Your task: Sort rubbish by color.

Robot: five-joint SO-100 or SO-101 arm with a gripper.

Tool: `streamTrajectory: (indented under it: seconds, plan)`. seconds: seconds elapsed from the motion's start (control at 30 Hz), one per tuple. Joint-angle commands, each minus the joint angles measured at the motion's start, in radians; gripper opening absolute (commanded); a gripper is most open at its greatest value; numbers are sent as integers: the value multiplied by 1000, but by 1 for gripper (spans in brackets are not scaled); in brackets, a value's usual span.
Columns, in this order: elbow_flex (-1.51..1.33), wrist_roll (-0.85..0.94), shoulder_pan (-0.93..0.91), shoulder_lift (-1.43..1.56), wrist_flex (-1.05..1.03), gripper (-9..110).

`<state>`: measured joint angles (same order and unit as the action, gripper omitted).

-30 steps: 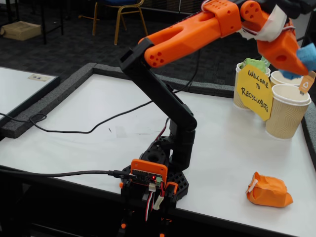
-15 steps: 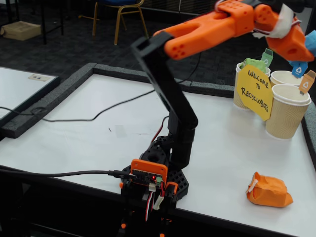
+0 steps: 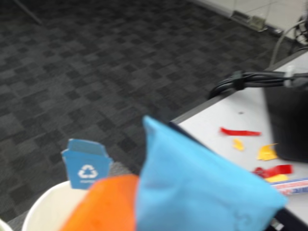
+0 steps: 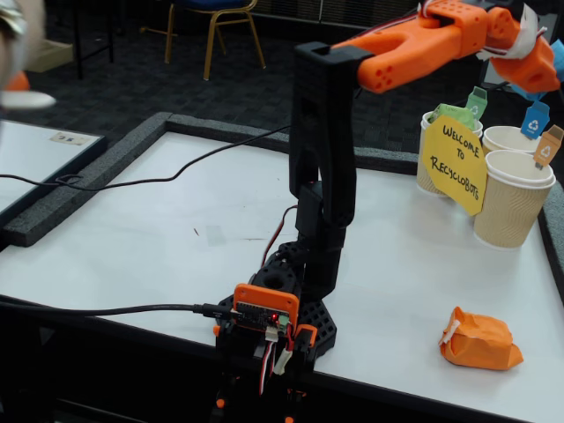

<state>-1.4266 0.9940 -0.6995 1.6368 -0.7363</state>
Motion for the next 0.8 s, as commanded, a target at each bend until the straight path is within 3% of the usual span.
streamTrajectory:
  seconds: [0.0, 0.27, 0.77]
  plan:
    - [206, -15, 29, -48, 37, 0]
    - [354, -11, 48, -249, 49, 0]
    - [385, -8, 117, -321, 95, 0]
